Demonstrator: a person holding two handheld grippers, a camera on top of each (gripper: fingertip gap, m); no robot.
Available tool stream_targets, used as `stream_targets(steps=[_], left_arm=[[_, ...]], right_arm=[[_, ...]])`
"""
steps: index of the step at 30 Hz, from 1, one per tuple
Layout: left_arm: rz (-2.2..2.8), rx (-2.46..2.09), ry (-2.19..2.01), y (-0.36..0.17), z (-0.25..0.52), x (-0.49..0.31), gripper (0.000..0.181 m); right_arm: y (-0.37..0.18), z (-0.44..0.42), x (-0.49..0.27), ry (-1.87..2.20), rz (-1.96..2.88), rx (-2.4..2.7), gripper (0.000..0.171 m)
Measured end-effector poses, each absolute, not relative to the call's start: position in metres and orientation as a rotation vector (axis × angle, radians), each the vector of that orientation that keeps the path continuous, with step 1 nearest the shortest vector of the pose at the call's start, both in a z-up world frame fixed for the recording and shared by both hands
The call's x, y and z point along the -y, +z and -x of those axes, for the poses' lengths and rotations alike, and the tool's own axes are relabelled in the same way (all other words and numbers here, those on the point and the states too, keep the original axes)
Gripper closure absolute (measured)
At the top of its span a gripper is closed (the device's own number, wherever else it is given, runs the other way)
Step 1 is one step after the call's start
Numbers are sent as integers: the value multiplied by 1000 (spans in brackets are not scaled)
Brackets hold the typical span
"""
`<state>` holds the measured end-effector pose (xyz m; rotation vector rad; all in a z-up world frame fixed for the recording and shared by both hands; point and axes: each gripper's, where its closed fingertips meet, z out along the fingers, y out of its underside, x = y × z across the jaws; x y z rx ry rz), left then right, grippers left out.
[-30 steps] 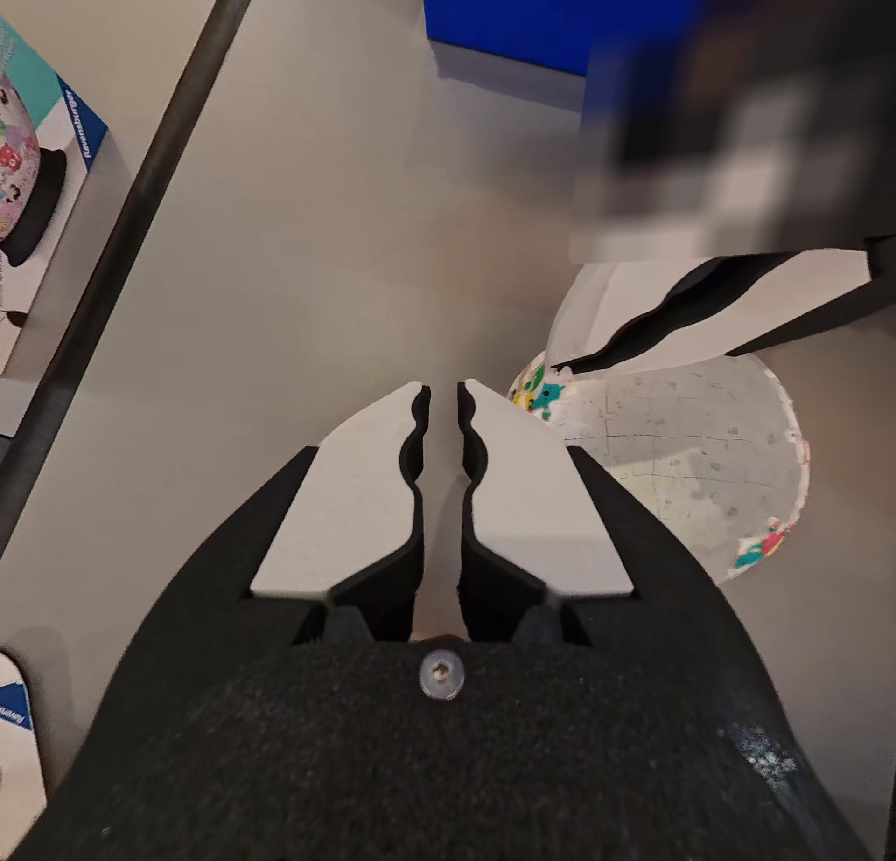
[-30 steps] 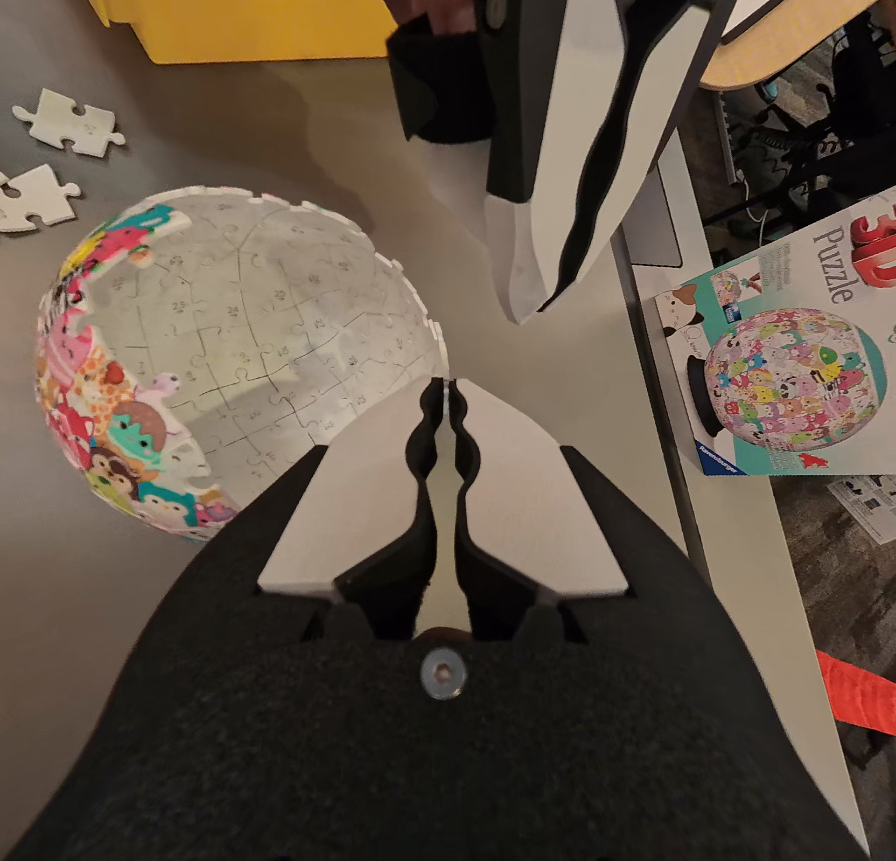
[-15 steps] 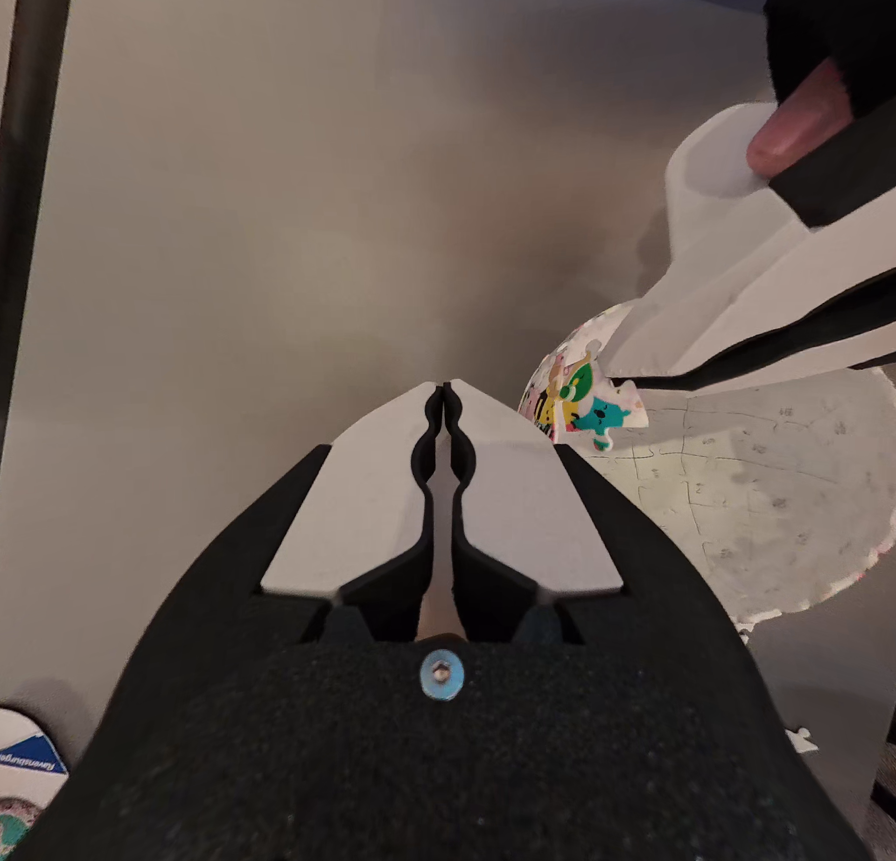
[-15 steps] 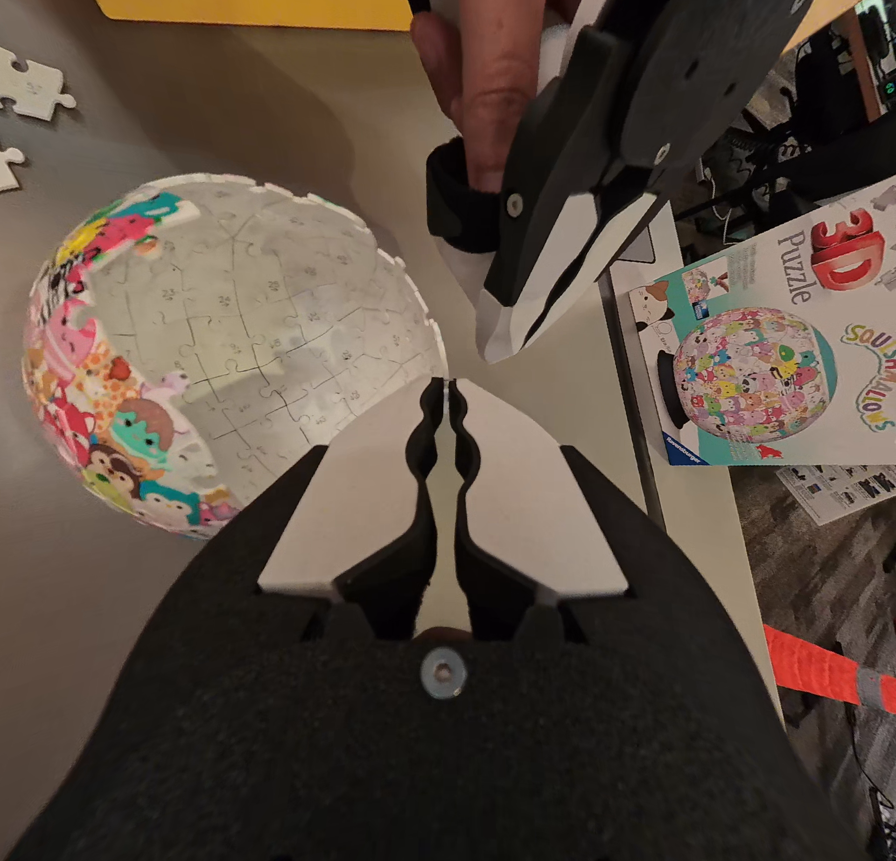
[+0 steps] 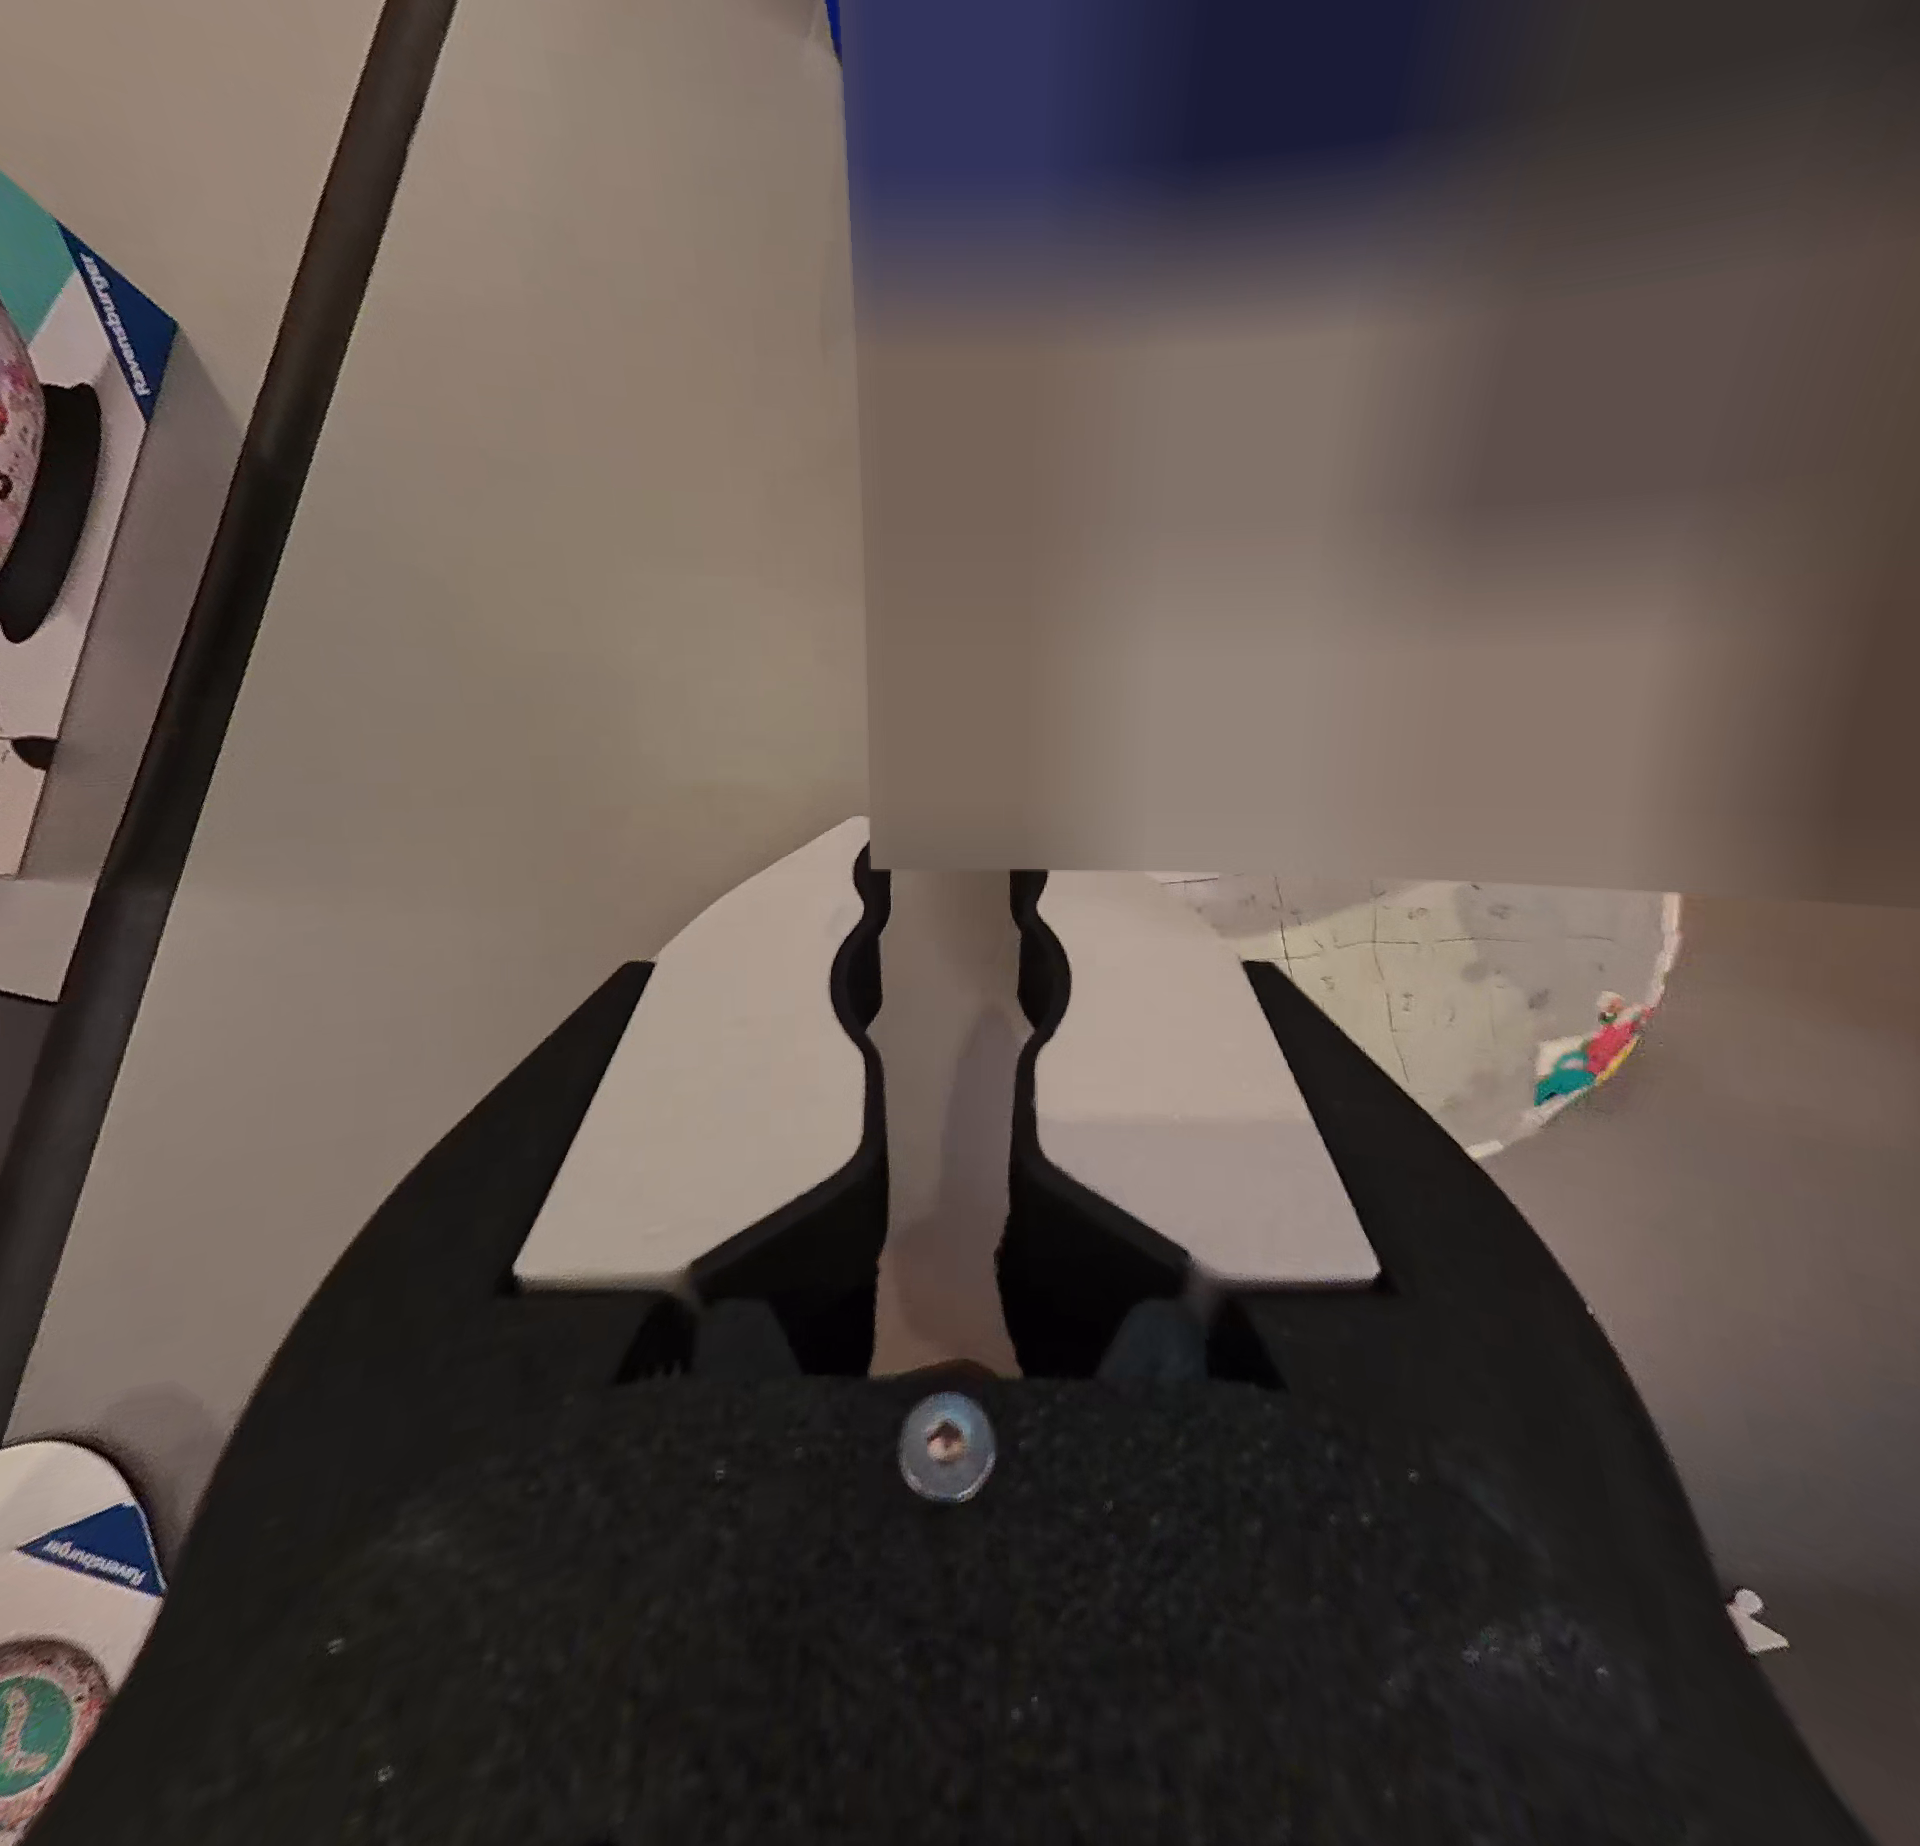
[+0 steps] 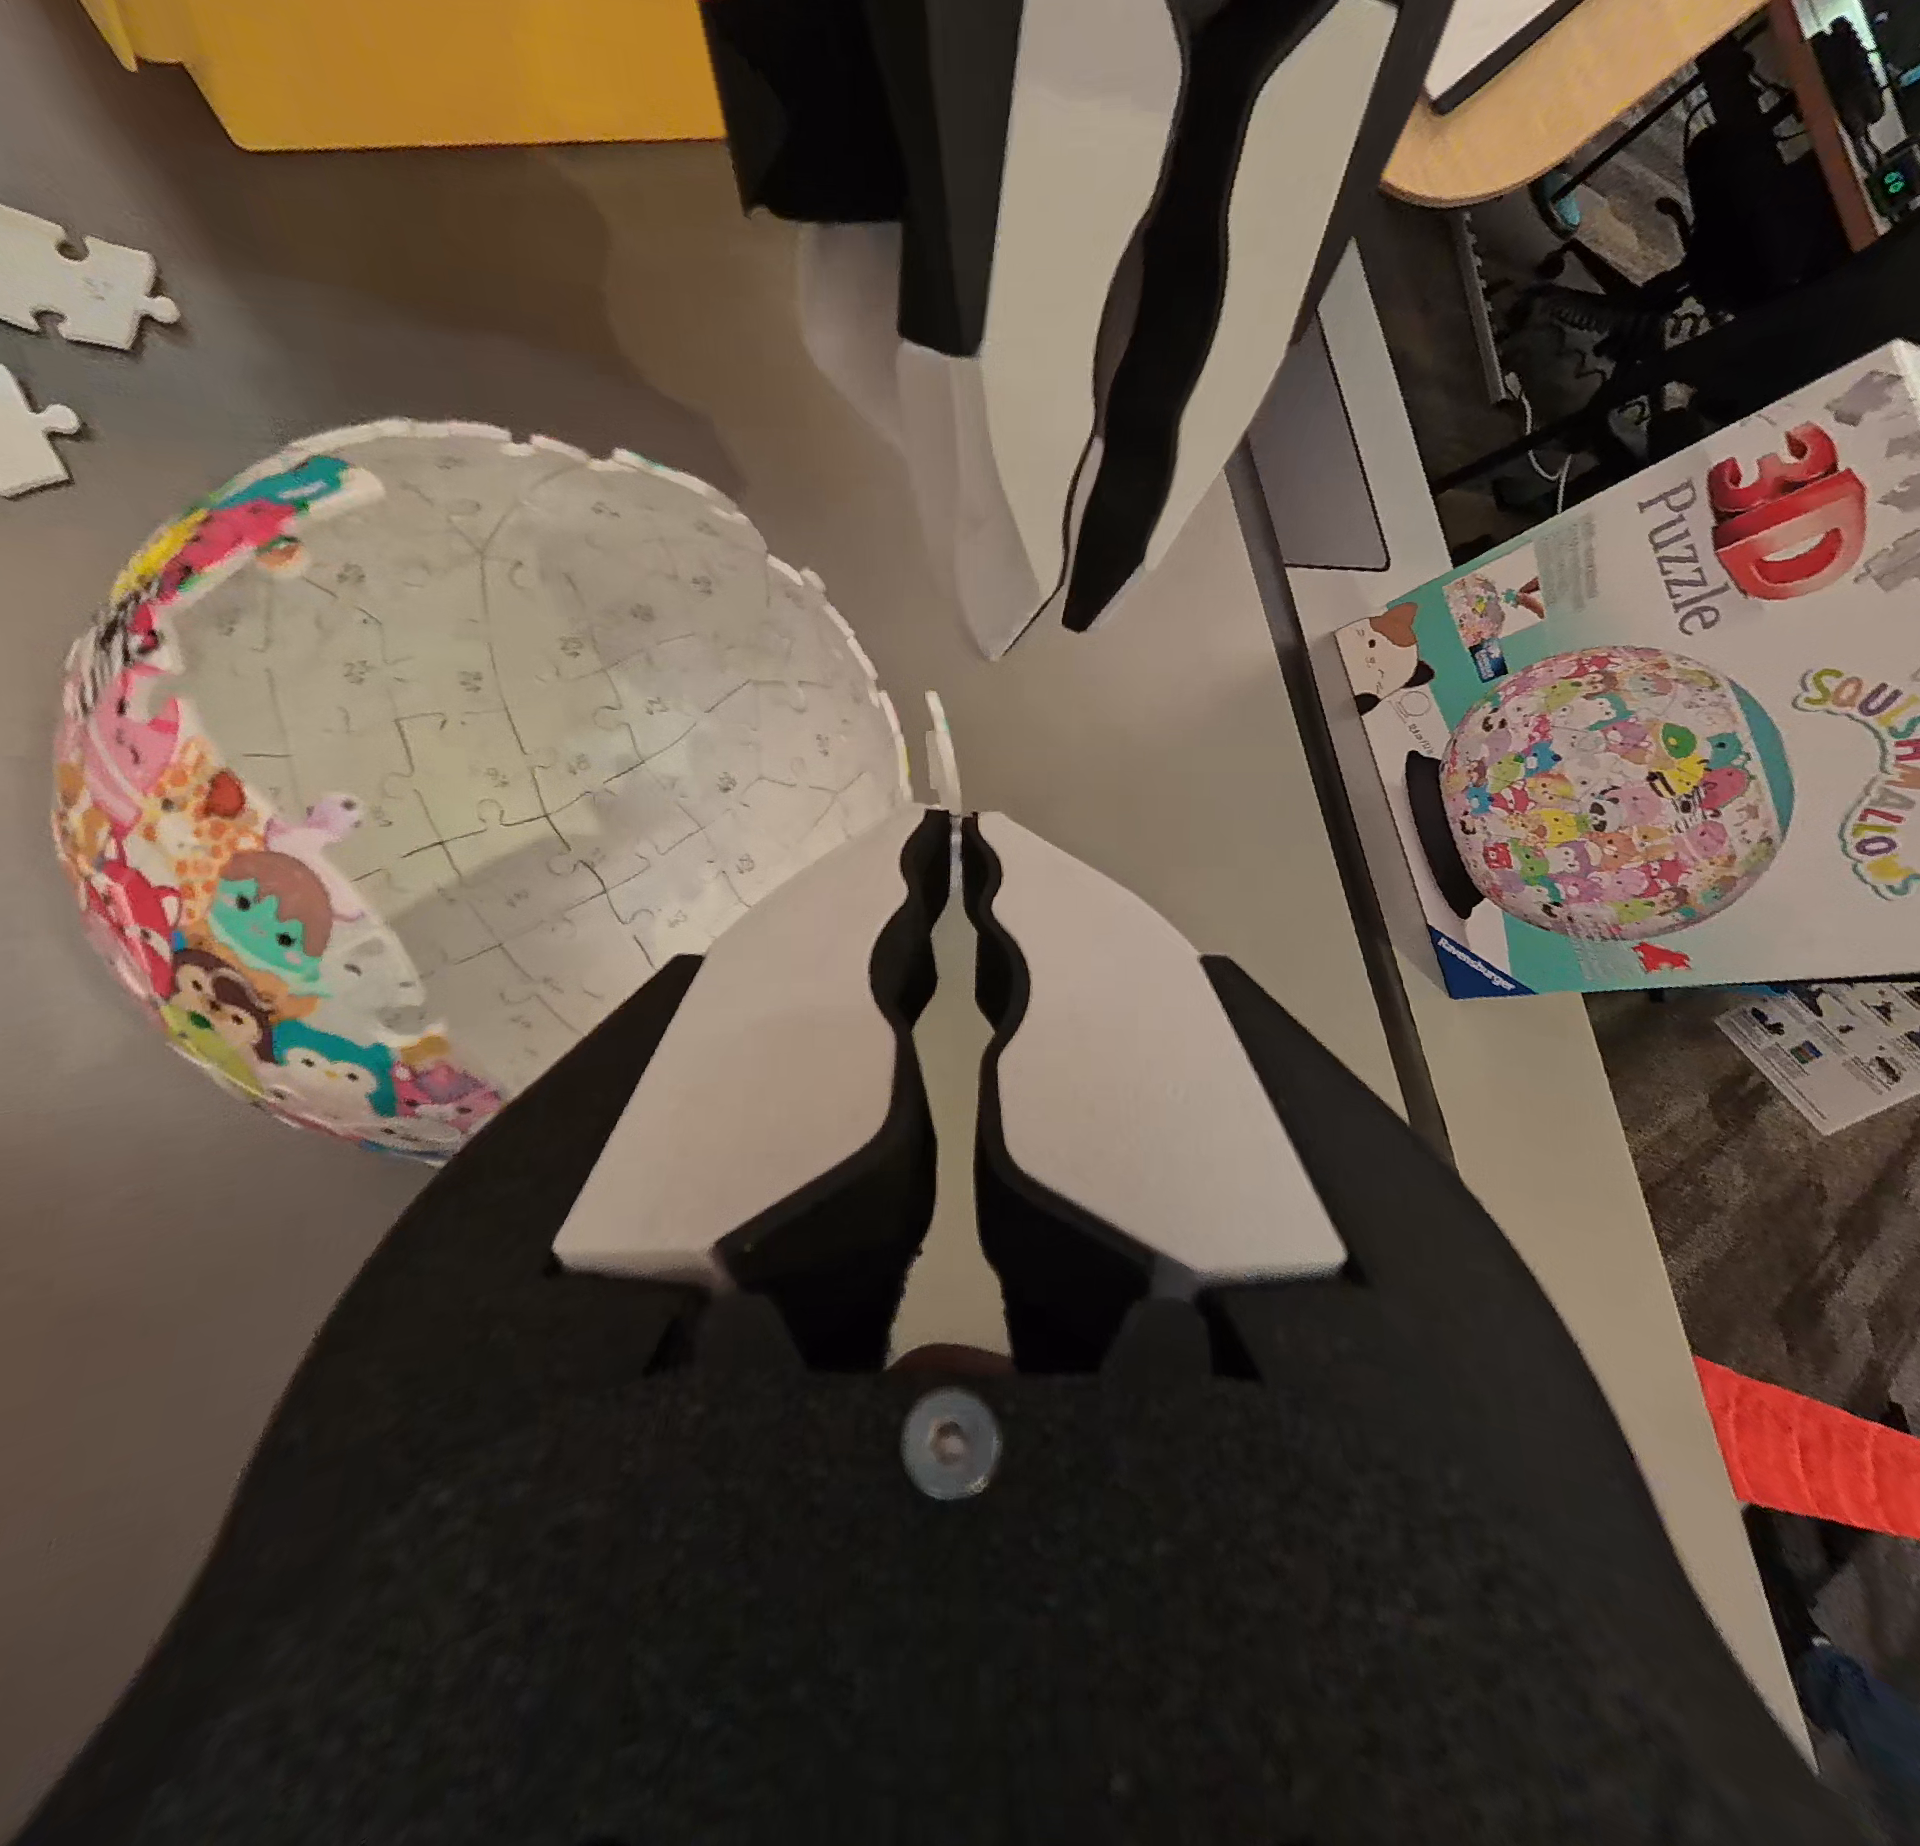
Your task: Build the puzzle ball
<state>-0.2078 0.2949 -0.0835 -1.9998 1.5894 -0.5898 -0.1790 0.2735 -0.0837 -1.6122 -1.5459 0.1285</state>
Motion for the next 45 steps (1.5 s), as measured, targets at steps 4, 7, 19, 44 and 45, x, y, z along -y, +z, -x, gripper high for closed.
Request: stream_targets(steps=[4, 7, 19, 44, 45], left_arm=[[1938, -1659, -501, -88, 207, -287, 157], [1863, -1715, -442, -87, 204, -278, 155], [1771, -1826, -241, -96, 194, -267, 151], [1762, -1815, -99, -91, 188, -269, 162], [1774, -1821, -94, -92, 189, -269, 162]], right_arm=[[-87, 183, -272, 149, 1631, 1558, 169], [-90, 182, -273, 136, 1640, 1566, 169], [-87, 180, -271, 174, 1630, 1553, 169], [-86, 177, -267, 210, 1671, 1517, 169], [-86, 177, -267, 215, 1670, 1515, 169]])
